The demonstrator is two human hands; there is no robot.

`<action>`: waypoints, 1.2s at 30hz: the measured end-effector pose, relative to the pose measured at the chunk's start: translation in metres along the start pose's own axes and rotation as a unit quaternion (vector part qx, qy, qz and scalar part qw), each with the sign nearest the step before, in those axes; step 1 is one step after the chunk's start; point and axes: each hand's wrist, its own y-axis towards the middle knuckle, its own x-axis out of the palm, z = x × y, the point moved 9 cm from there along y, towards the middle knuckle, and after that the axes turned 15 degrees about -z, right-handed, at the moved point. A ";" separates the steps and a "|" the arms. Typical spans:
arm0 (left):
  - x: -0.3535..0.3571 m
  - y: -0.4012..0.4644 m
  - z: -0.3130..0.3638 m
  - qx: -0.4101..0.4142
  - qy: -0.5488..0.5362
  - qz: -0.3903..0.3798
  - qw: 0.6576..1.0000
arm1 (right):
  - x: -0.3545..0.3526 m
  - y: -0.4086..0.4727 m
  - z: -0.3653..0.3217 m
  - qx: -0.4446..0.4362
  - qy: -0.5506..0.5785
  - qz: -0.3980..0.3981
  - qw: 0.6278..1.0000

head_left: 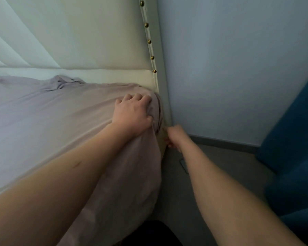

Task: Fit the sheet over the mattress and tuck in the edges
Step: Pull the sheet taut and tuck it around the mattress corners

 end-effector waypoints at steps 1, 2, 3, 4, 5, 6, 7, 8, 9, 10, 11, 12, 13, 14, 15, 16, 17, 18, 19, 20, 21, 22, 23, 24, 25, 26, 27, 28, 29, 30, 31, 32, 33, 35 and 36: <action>0.000 0.000 0.000 0.001 0.000 0.000 1.000 | 0.003 0.001 -0.003 -0.030 0.048 0.003 0.998; 0.000 0.000 0.000 0.003 0.000 0.003 1.000 | 0.008 0.002 -0.009 -0.056 0.064 -0.005 0.996; 0.000 -0.001 -0.001 0.003 -0.003 0.007 1.000 | 0.012 0.003 -0.015 -0.077 0.052 -0.004 0.996; 0.000 -0.001 -0.001 0.001 -0.007 0.011 1.000 | 0.013 0.003 -0.021 -0.090 0.032 0.016 0.995; 0.000 -0.002 -0.002 -0.002 -0.012 0.013 1.000 | 0.009 0.006 -0.023 -0.096 0.013 0.047 0.994; 0.001 -0.003 -0.002 -0.004 -0.015 0.017 1.000 | 0.005 0.008 -0.023 -0.089 -0.011 0.080 0.993; 0.001 -0.003 -0.002 -0.005 -0.018 0.020 1.000 | 0.001 0.010 -0.021 -0.071 -0.040 0.107 0.991; 0.001 -0.003 -0.002 -0.004 -0.021 0.024 0.999 | 0.000 0.009 -0.021 -0.051 -0.064 0.125 0.989; 0.002 -0.003 -0.002 -0.002 -0.024 0.025 0.999 | 0.001 0.008 -0.021 -0.036 -0.070 0.135 0.988; 0.002 -0.003 -0.001 0.000 -0.025 0.026 0.999 | 0.002 0.005 -0.023 -0.030 -0.065 0.138 0.988; 0.003 -0.002 -0.001 0.000 -0.024 0.024 0.999 | 0.005 0.003 -0.025 -0.022 -0.062 0.140 0.988; 0.003 -0.001 -0.001 0.001 -0.021 0.020 1.000 | 0.006 0.002 -0.027 -0.012 -0.061 0.145 0.987; 0.003 -0.001 -0.001 -0.001 -0.018 0.015 1.000 | 0.005 0.000 -0.027 -0.004 -0.057 0.150 0.987; 0.003 -0.001 -0.001 -0.002 -0.018 0.011 1.000 | 0.002 -0.001 -0.027 -0.004 -0.046 0.164 0.985; 0.003 -0.001 -0.001 -0.002 -0.019 0.008 1.000 | -0.001 0.001 -0.027 -0.009 -0.029 0.176 0.984; 0.002 -0.001 -0.002 -0.002 -0.021 0.009 1.000 | -0.002 0.003 -0.027 -0.015 -0.003 0.177 0.984; 0.002 -0.002 -0.002 -0.002 -0.024 0.013 1.000 | -0.002 0.010 -0.024 -0.016 0.037 0.166 0.985; 0.001 -0.002 -0.002 -0.003 -0.026 0.017 1.000 | -0.002 0.025 -0.016 -0.019 0.098 0.149 0.984; 0.001 -0.002 -0.002 -0.003 -0.026 0.023 0.999 | 0.002 0.038 -0.011 -0.017 0.163 0.122 0.979; 0.000 -0.002 -0.002 -0.005 -0.026 0.025 0.999 | 0.009 0.038 -0.013 -0.017 0.209 0.093 0.973; 0.001 -0.002 -0.002 -0.007 -0.026 0.025 0.999 | 0.015 0.036 -0.020 -0.021 0.239 0.066 0.969; 0.001 -0.002 -0.002 -0.008 -0.026 0.024 0.999 | 0.020 0.021 -0.033 -0.026 0.253 0.046 0.966; 0.001 -0.002 -0.003 -0.010 -0.027 0.020 0.999 | 0.024 -0.003 -0.049 -0.033 0.248 0.033 0.968; 0.000 -0.001 -0.003 -0.011 -0.027 0.013 0.999 | 0.026 -0.012 -0.058 -0.044 0.239 0.017 0.970; -0.001 0.000 -0.002 -0.012 -0.027 0.007 1.000 | 0.026 -0.016 -0.063 -0.049 0.233 0.003 0.971; -0.001 0.001 0.000 -0.012 -0.024 0.000 1.000 | 0.025 -0.016 -0.061 -0.048 0.231 -0.011 0.972; -0.002 0.004 0.001 -0.014 -0.019 -0.008 1.000 | 0.025 -0.016 -0.058 -0.044 0.243 -0.028 0.969; -0.002 0.007 0.002 -0.018 -0.017 -0.018 1.000 | 0.022 -0.013 -0.053 -0.041 0.247 -0.035 0.968; -0.004 0.011 0.003 -0.026 -0.018 -0.029 0.999 | 0.021 -0.014 -0.052 -0.044 0.262 -0.035 0.963; -0.005 0.014 0.002 -0.036 -0.021 -0.040 0.998 | 0.020 -0.014 -0.051 -0.039 0.283 -0.037 0.957; -0.008 0.017 0.003 -0.044 -0.023 -0.050 0.997 | 0.020 -0.015 -0.051 -0.035 0.288 -0.038 0.956; -0.009 0.019 0.006 -0.052 -0.019 -0.057 0.997 | 0.020 -0.014 -0.050 -0.030 0.282 -0.040 0.958; -0.008 0.019 0.008 -0.062 -0.006 -0.063 0.996 | 0.022 -0.013 -0.051 -0.030 0.287 -0.046 0.956; -0.004 0.017 0.011 -0.091 0.036 -0.055 0.994 | 0.026 -0.011 -0.053 -0.029 0.297 -0.056 0.953; -0.005 0.015 0.012 -0.107 0.050 -0.041 0.992 | 0.026 -0.010 -0.054 -0.027 0.295 -0.055 0.954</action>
